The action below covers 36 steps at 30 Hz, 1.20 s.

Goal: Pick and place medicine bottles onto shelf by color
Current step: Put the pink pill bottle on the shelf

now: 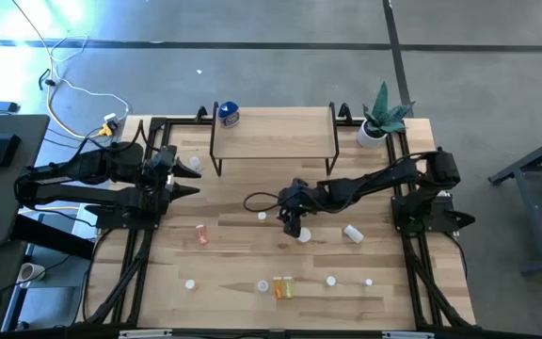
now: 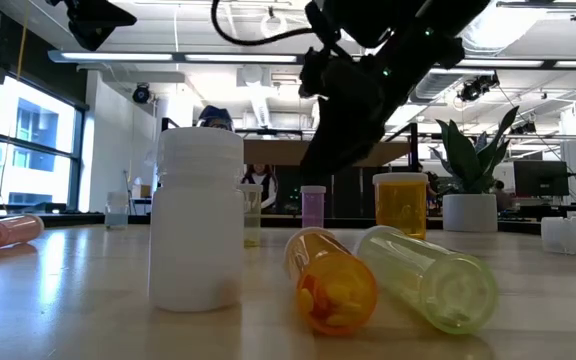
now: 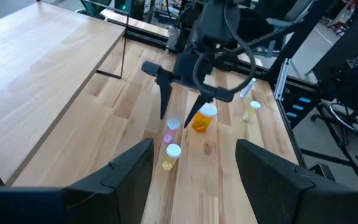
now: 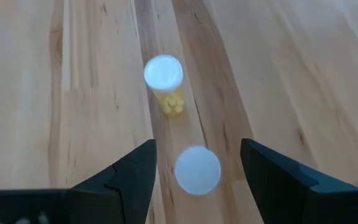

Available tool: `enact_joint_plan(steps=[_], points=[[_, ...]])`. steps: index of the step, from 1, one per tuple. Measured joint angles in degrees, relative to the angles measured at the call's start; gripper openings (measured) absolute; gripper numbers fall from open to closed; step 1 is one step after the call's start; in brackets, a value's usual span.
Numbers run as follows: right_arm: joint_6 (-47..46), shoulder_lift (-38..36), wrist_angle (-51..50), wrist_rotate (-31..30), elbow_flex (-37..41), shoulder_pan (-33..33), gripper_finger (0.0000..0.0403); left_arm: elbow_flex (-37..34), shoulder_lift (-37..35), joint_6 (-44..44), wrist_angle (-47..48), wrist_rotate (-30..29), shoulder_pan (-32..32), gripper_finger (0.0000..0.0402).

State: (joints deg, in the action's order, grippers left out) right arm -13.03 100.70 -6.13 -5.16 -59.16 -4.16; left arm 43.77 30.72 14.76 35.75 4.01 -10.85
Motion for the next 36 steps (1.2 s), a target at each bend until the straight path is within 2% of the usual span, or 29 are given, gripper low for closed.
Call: enact_joint_plan(steps=[6, 17, 25, 30, 36], points=[[-1.47, 1.86, -1.04, 1.98, 0.02, 0.0, 0.0224, 0.0, 0.01, 0.0, 0.02, 0.01, 0.0, 0.0216], [-2.56, 2.17, -1.43, 1.25, 0.02, 0.0, 0.0221, 0.0, 0.02, 0.07, 0.02, -0.2, 0.0, 0.0216], [-3.98, 2.17, -1.91, 1.25, 0.02, 0.0, 0.0157, 0.0, 0.02, 8.09, -0.49, -0.02, 0.0, 0.0216], [-5.0, 2.17, -1.88, 1.25, 0.02, 0.0, 0.0123, 0.04, 0.25, 6.69, -2.47, -2.8, 0.0, 0.0216], [-5.01, 2.17, -1.82, 1.25, 0.02, 0.0, 0.0104, 0.04, 0.28, 6.64, -2.56, -3.21, 0.0, 0.0216]])
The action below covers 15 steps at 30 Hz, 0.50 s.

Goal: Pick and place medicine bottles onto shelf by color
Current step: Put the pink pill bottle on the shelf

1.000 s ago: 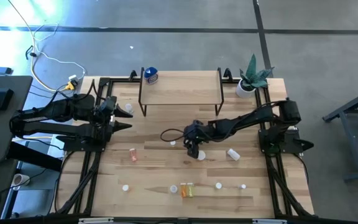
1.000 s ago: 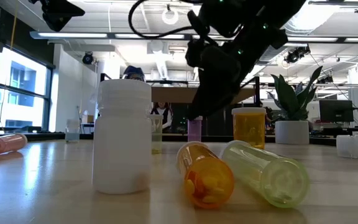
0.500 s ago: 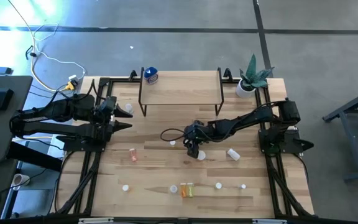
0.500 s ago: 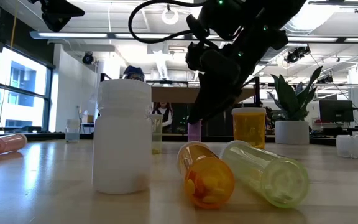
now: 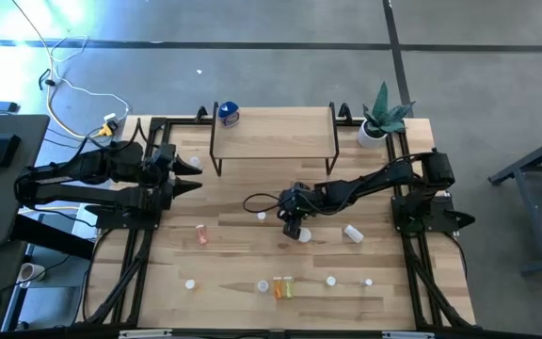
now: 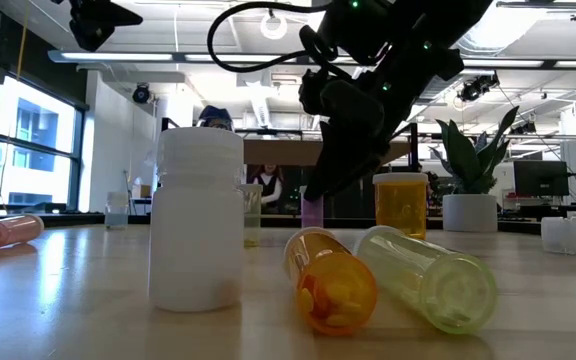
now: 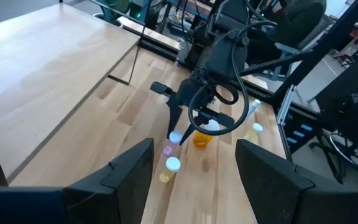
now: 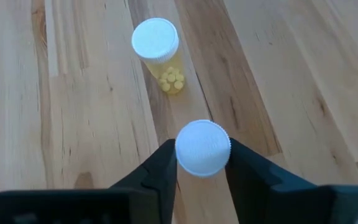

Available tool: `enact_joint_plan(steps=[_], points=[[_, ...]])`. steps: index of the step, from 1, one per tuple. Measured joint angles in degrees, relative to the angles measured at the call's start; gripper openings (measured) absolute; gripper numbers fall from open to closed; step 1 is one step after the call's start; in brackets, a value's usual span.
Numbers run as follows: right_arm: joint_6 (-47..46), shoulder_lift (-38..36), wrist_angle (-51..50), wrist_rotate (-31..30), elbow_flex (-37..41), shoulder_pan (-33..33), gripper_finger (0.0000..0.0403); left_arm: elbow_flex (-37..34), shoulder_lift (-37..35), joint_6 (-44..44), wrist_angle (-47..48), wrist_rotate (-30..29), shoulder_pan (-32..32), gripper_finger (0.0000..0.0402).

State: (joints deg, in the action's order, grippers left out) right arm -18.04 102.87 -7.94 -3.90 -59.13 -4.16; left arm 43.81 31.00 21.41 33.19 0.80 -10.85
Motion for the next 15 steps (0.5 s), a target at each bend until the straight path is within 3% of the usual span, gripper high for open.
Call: enact_joint_plan(steps=[15], points=[[-2.93, 0.0, 0.04, 0.0, 0.0, 0.0, 0.0101, 0.0, -0.04, -1.58, -0.57, -3.01, 0.0, 0.0216]])
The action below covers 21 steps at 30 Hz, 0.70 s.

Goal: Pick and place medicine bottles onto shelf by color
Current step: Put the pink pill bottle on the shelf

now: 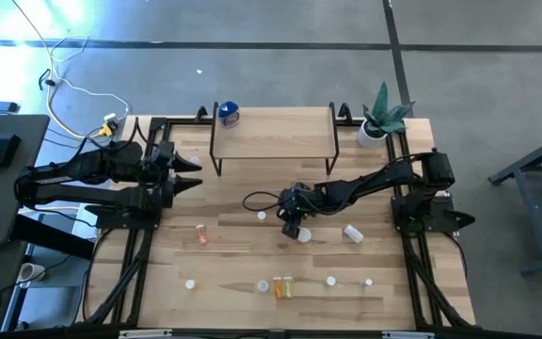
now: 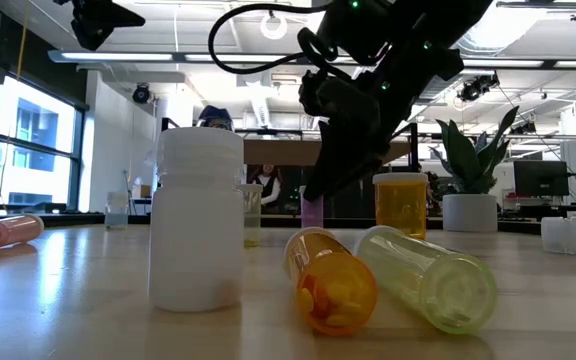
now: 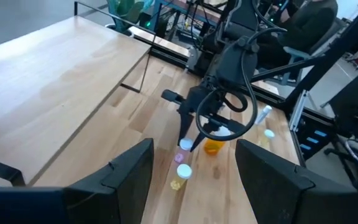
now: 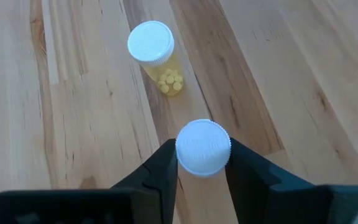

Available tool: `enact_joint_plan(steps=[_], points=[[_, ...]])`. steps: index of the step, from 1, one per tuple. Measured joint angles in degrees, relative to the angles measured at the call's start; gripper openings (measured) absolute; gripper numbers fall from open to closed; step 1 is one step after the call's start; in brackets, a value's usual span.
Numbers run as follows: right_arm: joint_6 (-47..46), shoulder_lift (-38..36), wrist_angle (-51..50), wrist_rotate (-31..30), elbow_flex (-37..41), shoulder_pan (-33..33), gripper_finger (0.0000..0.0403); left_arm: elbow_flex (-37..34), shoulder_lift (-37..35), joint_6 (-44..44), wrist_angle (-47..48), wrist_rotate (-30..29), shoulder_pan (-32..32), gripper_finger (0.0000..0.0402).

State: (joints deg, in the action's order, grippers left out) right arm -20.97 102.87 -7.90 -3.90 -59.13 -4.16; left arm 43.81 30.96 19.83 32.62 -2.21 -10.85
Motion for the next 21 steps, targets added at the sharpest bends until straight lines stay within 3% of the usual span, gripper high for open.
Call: enact_joint_plan(steps=[14, 21], points=[[-2.7, -0.07, -0.08, 0.05, -0.09, 0.0, 0.0101, 0.0, 0.0, 0.0, 0.02, -0.12, 0.0, 0.0216], [-3.17, -0.11, -1.01, 0.42, -4.66, 0.03, 0.0101, 0.0, 0.01, -0.52, 0.07, -0.2, 0.0, 0.0216]])
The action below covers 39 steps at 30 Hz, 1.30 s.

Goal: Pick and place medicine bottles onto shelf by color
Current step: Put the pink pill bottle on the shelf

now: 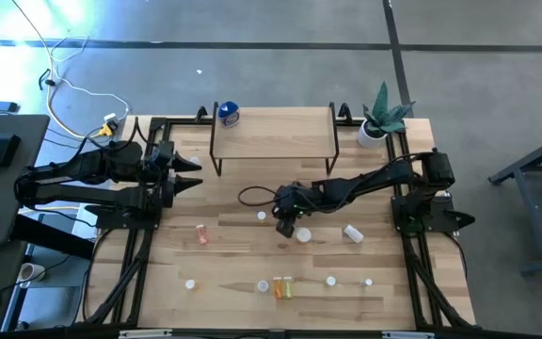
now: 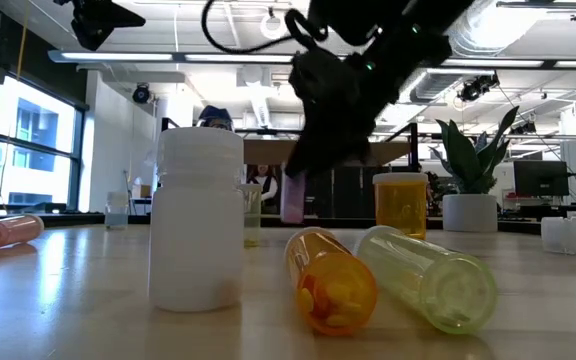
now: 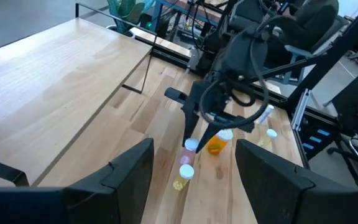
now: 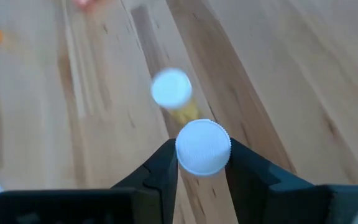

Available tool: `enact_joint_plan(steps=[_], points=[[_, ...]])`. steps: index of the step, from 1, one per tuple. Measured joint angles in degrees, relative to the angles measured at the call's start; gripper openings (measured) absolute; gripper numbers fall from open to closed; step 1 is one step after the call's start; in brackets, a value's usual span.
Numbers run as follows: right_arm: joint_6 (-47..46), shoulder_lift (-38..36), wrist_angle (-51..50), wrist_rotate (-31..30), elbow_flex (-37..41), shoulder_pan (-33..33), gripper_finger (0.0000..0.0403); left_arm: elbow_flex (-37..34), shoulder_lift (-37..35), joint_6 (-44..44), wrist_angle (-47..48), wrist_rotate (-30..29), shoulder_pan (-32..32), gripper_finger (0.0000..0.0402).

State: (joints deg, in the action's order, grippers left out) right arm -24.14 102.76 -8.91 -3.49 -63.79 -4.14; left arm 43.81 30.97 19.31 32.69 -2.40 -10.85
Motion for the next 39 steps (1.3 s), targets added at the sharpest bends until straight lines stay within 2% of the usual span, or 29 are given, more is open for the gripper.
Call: enact_joint_plan(steps=[7, 14, 22, 28, 33, 39], points=[[0.46, 0.0, -2.81, -0.98, -6.94, 2.09, 0.0101, 0.0, 0.05, -1.92, 0.02, -2.66, 0.0, 0.0216], [2.78, 0.0, -14.11, -0.84, -17.54, 5.82, 0.0101, 0.0, 0.44, -1.95, 0.02, -6.32, 0.0, 0.0216], [8.43, 0.0, -22.54, 3.36, -28.9, 13.65, 0.0101, 0.0, 2.7, -4.0, 0.02, -8.24, 0.02, 0.0216], [13.03, -0.02, -29.24, 3.72, -36.26, 19.68, 0.0101, 0.0, 4.43, -4.02, -0.01, -11.82, 0.02, 0.0216], [15.67, -0.02, -30.72, 3.72, -40.0, 25.18, 0.0101, 0.0, 5.15, -5.12, -2.06, -12.21, 0.02, 0.0216], [16.68, -0.02, -30.96, 3.72, -40.48, 31.58, 0.0101, 0.0, 5.27, -6.49, -5.73, -12.57, 0.0, 0.0216]])
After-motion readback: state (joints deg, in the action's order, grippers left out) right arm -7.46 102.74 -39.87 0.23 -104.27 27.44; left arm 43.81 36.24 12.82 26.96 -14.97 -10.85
